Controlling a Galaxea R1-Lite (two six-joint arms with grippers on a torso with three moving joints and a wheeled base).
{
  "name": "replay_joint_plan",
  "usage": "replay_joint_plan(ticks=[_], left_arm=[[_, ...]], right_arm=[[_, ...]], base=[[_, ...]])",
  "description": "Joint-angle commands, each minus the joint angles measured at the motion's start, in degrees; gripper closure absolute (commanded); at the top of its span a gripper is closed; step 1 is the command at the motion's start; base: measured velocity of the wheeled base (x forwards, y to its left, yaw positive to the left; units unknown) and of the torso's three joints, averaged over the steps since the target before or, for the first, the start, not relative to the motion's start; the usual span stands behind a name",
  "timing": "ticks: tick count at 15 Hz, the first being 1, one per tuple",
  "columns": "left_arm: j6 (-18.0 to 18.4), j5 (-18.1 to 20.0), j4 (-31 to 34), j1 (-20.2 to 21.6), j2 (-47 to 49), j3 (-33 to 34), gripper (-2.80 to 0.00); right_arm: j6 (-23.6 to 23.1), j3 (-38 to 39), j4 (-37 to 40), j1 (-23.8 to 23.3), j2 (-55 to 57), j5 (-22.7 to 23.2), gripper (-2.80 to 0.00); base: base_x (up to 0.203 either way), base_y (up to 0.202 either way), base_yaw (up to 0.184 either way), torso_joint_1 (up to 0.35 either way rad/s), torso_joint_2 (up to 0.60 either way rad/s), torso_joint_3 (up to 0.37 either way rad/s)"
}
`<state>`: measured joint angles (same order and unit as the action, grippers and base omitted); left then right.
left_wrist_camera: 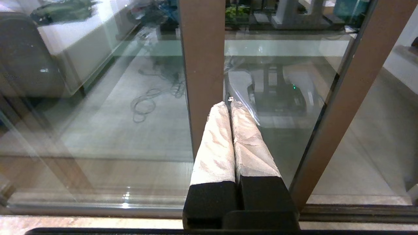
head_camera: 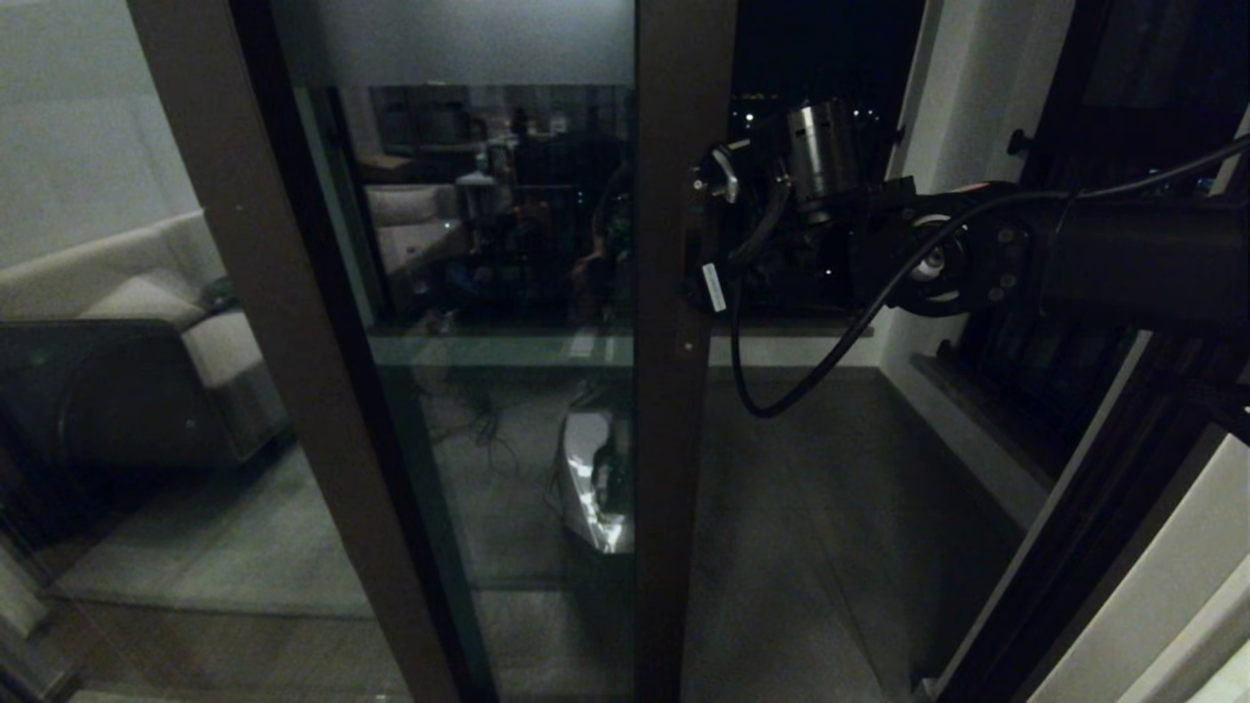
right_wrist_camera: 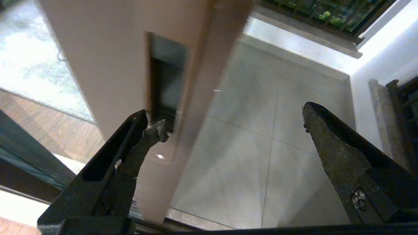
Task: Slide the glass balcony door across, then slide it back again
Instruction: Close the slid door
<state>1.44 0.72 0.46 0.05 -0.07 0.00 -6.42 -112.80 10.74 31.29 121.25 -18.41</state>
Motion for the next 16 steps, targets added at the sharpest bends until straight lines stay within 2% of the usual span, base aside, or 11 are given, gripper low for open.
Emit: replay_joint_plan(ticks=[1, 16], left_arm=[[0.0, 0.0, 0.0, 0.0, 0.1, 0.1, 0.0], [0.0, 0.0, 0.0, 0.0, 0.1, 0.1, 0.0]], right_arm=[[-0.5, -0.1, 0.1, -0.7, -0.3, -0.1, -2.8], [-2.2, -0.1, -1.1, -2.2, 0.5, -0.3, -2.8]], base=[[0.0, 0.0, 0.0, 0.0, 0.0, 0.0], [0.0, 0.0, 0.0, 0.0, 0.0, 0.0]])
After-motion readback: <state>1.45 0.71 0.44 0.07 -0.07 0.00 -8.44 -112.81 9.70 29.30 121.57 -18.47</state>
